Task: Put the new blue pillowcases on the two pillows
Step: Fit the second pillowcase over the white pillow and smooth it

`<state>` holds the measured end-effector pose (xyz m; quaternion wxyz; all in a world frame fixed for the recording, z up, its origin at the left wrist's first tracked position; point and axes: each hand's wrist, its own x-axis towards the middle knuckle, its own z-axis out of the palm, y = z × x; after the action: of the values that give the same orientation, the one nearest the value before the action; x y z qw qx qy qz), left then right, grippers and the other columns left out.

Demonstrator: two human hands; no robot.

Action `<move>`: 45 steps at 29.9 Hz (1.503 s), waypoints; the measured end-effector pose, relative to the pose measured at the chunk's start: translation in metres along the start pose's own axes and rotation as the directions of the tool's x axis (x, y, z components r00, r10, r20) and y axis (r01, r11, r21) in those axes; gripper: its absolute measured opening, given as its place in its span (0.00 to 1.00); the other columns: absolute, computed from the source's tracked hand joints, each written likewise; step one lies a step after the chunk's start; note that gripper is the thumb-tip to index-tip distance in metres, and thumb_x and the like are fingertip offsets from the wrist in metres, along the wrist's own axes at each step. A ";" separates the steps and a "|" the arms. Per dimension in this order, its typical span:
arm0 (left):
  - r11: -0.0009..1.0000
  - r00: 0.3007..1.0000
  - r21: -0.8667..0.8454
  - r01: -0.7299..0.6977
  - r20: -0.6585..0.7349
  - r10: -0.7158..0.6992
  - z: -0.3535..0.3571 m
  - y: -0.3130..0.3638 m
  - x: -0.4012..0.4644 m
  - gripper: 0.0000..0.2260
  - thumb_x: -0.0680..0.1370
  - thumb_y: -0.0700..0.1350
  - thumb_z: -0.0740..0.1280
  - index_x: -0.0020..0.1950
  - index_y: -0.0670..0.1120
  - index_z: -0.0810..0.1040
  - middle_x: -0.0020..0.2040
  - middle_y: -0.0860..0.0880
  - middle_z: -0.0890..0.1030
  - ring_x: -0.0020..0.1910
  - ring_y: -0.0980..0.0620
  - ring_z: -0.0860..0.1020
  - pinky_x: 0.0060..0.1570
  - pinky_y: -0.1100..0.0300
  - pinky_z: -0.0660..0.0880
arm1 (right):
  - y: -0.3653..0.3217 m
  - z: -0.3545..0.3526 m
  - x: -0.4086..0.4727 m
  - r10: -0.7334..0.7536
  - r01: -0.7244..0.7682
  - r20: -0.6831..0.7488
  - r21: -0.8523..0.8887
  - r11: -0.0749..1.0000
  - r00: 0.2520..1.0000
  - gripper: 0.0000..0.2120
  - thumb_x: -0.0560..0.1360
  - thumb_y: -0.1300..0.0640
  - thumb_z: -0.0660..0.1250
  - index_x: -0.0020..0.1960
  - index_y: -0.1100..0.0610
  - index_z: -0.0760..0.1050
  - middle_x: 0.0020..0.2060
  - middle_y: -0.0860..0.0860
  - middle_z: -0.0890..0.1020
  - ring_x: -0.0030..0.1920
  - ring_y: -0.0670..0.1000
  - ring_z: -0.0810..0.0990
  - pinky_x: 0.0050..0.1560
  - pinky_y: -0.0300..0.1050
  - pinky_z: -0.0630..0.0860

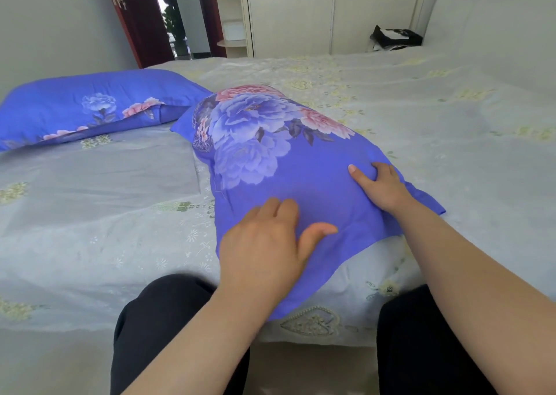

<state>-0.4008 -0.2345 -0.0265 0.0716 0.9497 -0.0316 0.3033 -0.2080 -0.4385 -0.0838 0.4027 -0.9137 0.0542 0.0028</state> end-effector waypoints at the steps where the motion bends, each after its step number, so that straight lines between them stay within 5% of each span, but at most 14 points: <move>1: 0.999 0.997 -0.007 -0.054 -0.055 0.054 0.013 0.003 0.002 0.32 0.73 0.72 0.45 0.48 0.50 0.77 0.48 0.49 0.79 0.48 0.44 0.78 0.39 0.54 0.73 | -0.001 -0.001 0.000 0.001 -0.001 0.003 0.014 1.000 1.000 0.43 0.68 0.27 0.59 0.74 0.53 0.58 0.74 0.51 0.59 0.73 0.56 0.60 0.72 0.54 0.59; 3: 0.989 0.991 0.101 -0.111 0.091 0.102 0.050 0.005 0.000 0.35 0.69 0.74 0.53 0.66 0.53 0.72 0.69 0.47 0.71 0.67 0.35 0.69 0.56 0.36 0.70 | -0.002 -0.004 0.001 0.025 -0.026 0.013 0.091 0.996 1.000 0.44 0.68 0.28 0.62 0.74 0.53 0.58 0.73 0.50 0.62 0.71 0.54 0.64 0.71 0.51 0.62; 6: 0.983 0.954 0.180 -0.019 0.299 -0.036 0.102 -0.009 -0.016 0.45 0.62 0.69 0.70 0.75 0.59 0.57 0.77 0.50 0.56 0.73 0.31 0.56 0.54 0.25 0.65 | -0.002 -0.010 0.004 0.087 -0.100 0.059 0.276 0.956 0.994 0.45 0.69 0.32 0.65 0.76 0.55 0.53 0.73 0.50 0.62 0.71 0.53 0.65 0.68 0.46 0.62; 9: 0.989 0.963 0.108 0.101 0.239 -0.125 0.120 -0.022 -0.033 0.45 0.64 0.61 0.73 0.76 0.61 0.53 0.78 0.49 0.54 0.73 0.30 0.55 0.52 0.26 0.67 | -0.006 -0.012 0.006 0.134 -0.157 0.112 0.224 0.962 0.985 0.49 0.68 0.32 0.66 0.77 0.56 0.49 0.73 0.52 0.62 0.71 0.56 0.66 0.68 0.49 0.64; 12: 0.962 0.933 0.029 0.273 0.234 -0.272 0.119 -0.026 -0.035 0.46 0.66 0.60 0.68 0.77 0.60 0.45 0.78 0.49 0.46 0.73 0.30 0.54 0.53 0.30 0.70 | -0.008 -0.014 0.007 0.165 -0.200 0.193 0.183 0.963 0.967 0.43 0.64 0.30 0.68 0.68 0.57 0.68 0.62 0.53 0.77 0.58 0.56 0.79 0.60 0.49 0.73; 17: 0.827 0.853 -0.230 0.513 0.244 -0.462 0.117 -0.036 -0.026 0.49 0.70 0.55 0.66 0.72 0.61 0.28 0.75 0.58 0.34 0.75 0.38 0.45 0.60 0.32 0.65 | -0.025 -0.028 -0.012 -0.048 -0.207 0.387 0.589 0.781 0.921 0.21 0.69 0.45 0.72 0.57 0.55 0.79 0.54 0.55 0.83 0.50 0.55 0.84 0.55 0.51 0.78; 24: 0.372 0.854 -0.873 0.315 0.090 -0.512 0.114 -0.006 0.013 0.40 0.70 0.56 0.65 0.76 0.60 0.46 0.77 0.56 0.51 0.75 0.57 0.54 0.72 0.50 0.59 | -0.073 -0.068 -0.071 -0.455 0.143 0.112 0.859 0.491 0.883 0.16 0.70 0.60 0.69 0.58 0.56 0.77 0.52 0.52 0.84 0.51 0.53 0.83 0.46 0.46 0.80; 29: -0.190 0.771 -0.834 0.518 0.552 -0.319 0.119 0.033 0.034 0.25 0.68 0.50 0.64 0.60 0.37 0.71 0.48 0.41 0.79 0.39 0.43 0.77 0.35 0.53 0.76 | -0.122 -0.072 -0.073 -0.565 0.394 -0.031 0.747 0.536 0.825 0.14 0.69 0.63 0.69 0.54 0.56 0.77 0.48 0.50 0.84 0.50 0.52 0.83 0.52 0.48 0.79; 32: -0.101 0.651 -0.675 0.730 0.733 -0.196 0.117 0.038 0.023 0.12 0.65 0.45 0.65 0.41 0.36 0.73 0.37 0.39 0.75 0.34 0.44 0.74 0.33 0.53 0.75 | -0.142 -0.042 -0.060 -0.597 0.467 0.093 0.531 0.707 0.797 0.12 0.71 0.60 0.71 0.54 0.52 0.78 0.49 0.48 0.84 0.52 0.48 0.82 0.57 0.46 0.77; 35: -0.150 0.563 -0.583 0.798 0.811 -0.159 0.118 0.013 0.008 0.13 0.70 0.42 0.74 0.53 0.47 0.77 0.49 0.47 0.82 0.43 0.50 0.81 0.43 0.52 0.81 | -0.145 0.007 -0.047 -0.591 0.466 0.172 0.462 0.755 0.788 0.19 0.73 0.61 0.70 0.62 0.57 0.74 0.56 0.51 0.81 0.56 0.48 0.78 0.61 0.43 0.74; 38: -0.052 0.672 -0.815 0.577 0.510 -0.537 0.106 -0.023 -0.008 0.26 0.68 0.42 0.73 0.64 0.51 0.70 0.64 0.52 0.75 0.58 0.56 0.77 0.61 0.50 0.74 | -0.145 0.047 -0.039 -0.574 0.443 0.171 0.475 0.760 0.801 0.27 0.73 0.61 0.70 0.70 0.58 0.66 0.63 0.51 0.76 0.62 0.48 0.74 0.66 0.46 0.70; 40: 0.215 0.721 -0.925 0.314 0.085 -0.688 0.084 -0.046 -0.002 0.31 0.73 0.42 0.67 0.73 0.54 0.60 0.72 0.55 0.64 0.68 0.59 0.66 0.68 0.52 0.66 | -0.147 0.065 -0.038 -0.575 0.461 0.185 0.429 0.777 0.797 0.31 0.74 0.59 0.70 0.73 0.58 0.61 0.68 0.51 0.71 0.67 0.48 0.69 0.69 0.41 0.65; 42: 0.544 0.854 -0.826 0.145 -0.174 -0.491 0.066 -0.077 0.019 0.26 0.76 0.49 0.63 0.72 0.56 0.60 0.75 0.53 0.58 0.73 0.58 0.59 0.72 0.55 0.59 | -0.154 0.090 -0.051 -0.619 0.507 0.231 0.399 0.764 0.751 0.31 0.75 0.59 0.69 0.74 0.58 0.60 0.71 0.52 0.68 0.69 0.47 0.66 0.67 0.33 0.61; 45: 0.742 0.960 -0.625 0.243 0.047 -0.275 0.057 -0.108 0.069 0.25 0.73 0.62 0.60 0.69 0.60 0.67 0.77 0.48 0.55 0.76 0.54 0.54 0.73 0.57 0.52 | -0.154 0.118 -0.071 -0.695 0.565 0.252 0.431 0.704 0.674 0.22 0.76 0.65 0.64 0.70 0.60 0.68 0.65 0.55 0.75 0.64 0.48 0.74 0.64 0.33 0.68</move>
<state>-0.3010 -0.1374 -0.0448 0.4242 0.8595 0.0035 0.2852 -0.2585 -0.2414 -0.0468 0.5216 -0.7764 -0.3517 0.0380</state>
